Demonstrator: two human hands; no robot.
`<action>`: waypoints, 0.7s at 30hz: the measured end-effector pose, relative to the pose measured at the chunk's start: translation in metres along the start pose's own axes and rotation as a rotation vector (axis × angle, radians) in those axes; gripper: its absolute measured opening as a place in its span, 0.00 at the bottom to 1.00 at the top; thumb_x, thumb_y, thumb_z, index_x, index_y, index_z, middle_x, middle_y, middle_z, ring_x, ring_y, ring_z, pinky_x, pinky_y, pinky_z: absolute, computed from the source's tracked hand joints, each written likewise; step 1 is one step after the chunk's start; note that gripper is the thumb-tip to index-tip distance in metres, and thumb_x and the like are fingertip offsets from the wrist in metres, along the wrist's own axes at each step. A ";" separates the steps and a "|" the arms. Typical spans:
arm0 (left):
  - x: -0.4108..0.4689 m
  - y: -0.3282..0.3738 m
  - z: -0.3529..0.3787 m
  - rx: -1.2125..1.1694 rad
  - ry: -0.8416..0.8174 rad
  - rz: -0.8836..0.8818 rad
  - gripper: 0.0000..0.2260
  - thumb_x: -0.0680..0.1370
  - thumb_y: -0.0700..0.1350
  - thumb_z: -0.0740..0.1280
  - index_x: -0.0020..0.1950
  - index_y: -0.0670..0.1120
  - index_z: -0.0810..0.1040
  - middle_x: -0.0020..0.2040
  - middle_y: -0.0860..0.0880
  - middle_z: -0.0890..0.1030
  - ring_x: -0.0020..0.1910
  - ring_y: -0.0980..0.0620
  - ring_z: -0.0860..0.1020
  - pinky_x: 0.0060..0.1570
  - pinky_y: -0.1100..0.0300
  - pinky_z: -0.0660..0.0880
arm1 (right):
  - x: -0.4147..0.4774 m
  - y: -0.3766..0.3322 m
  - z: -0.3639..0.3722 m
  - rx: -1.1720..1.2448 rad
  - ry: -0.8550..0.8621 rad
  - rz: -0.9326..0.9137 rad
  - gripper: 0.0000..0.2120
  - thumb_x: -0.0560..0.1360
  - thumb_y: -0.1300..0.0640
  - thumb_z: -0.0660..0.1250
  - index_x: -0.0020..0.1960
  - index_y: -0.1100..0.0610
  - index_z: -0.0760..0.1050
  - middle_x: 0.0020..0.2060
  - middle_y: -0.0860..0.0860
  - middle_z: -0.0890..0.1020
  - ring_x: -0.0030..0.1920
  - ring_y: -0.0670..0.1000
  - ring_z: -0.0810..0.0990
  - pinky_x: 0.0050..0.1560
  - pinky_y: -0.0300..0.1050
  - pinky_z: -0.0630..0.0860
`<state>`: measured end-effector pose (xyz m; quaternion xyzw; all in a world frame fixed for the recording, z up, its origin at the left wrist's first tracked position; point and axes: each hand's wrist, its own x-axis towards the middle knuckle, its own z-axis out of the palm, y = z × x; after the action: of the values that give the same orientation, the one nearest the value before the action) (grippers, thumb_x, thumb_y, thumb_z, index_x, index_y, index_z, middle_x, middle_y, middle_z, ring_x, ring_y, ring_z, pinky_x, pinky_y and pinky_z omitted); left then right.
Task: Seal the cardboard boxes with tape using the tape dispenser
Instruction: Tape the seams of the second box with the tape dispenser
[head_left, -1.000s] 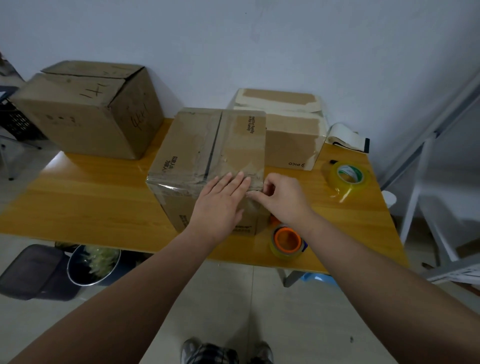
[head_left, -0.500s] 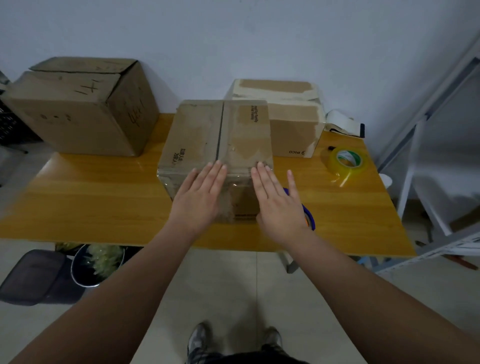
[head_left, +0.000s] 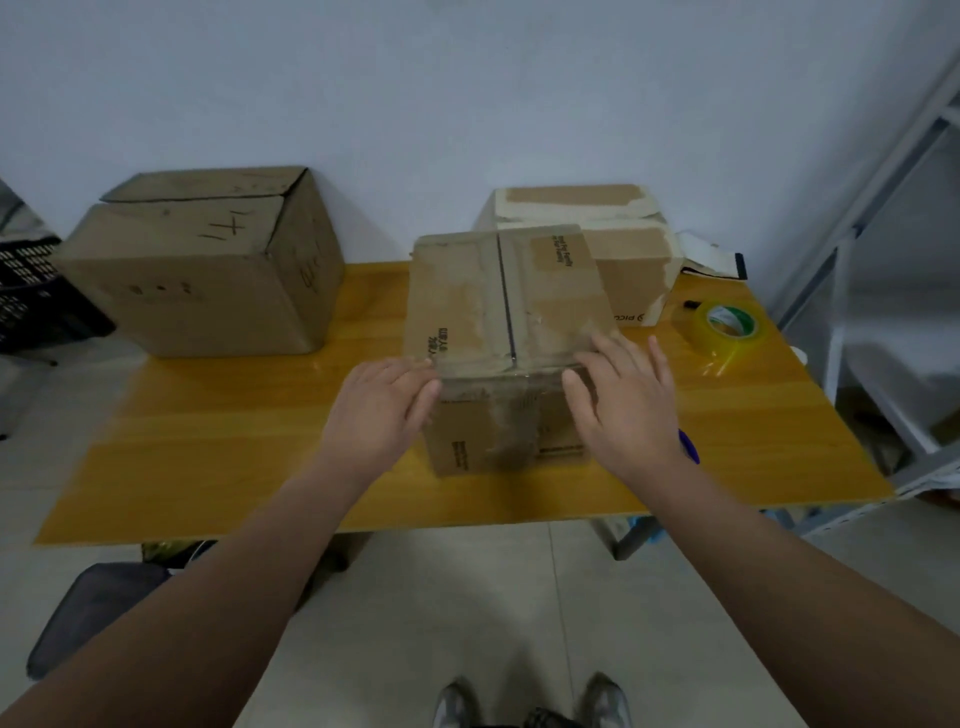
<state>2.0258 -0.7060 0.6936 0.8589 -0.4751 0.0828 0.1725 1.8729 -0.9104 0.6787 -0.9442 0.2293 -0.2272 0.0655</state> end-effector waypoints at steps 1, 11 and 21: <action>0.012 -0.001 -0.004 -0.071 0.006 -0.011 0.18 0.82 0.50 0.55 0.58 0.41 0.80 0.56 0.44 0.81 0.58 0.43 0.76 0.57 0.48 0.71 | 0.010 -0.015 -0.001 0.023 0.032 -0.031 0.27 0.80 0.43 0.44 0.65 0.55 0.73 0.70 0.53 0.69 0.73 0.52 0.62 0.74 0.54 0.46; 0.042 -0.032 0.027 0.131 -0.215 0.269 0.24 0.81 0.56 0.51 0.75 0.50 0.58 0.76 0.52 0.57 0.75 0.54 0.53 0.72 0.60 0.42 | 0.058 -0.057 0.040 -0.261 -0.321 -0.181 0.37 0.75 0.38 0.26 0.77 0.53 0.50 0.76 0.50 0.55 0.76 0.51 0.51 0.73 0.56 0.36; 0.043 -0.034 0.033 0.298 -0.240 0.299 0.31 0.79 0.61 0.49 0.77 0.47 0.49 0.77 0.49 0.52 0.76 0.53 0.49 0.70 0.60 0.36 | 0.053 -0.045 0.040 -0.499 -0.279 -0.498 0.33 0.77 0.37 0.53 0.70 0.61 0.67 0.69 0.60 0.70 0.67 0.58 0.71 0.69 0.62 0.62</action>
<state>2.0771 -0.7354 0.6682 0.7985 -0.5968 0.0740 -0.0281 1.9512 -0.8947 0.6749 -0.9798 0.0299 -0.0425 -0.1931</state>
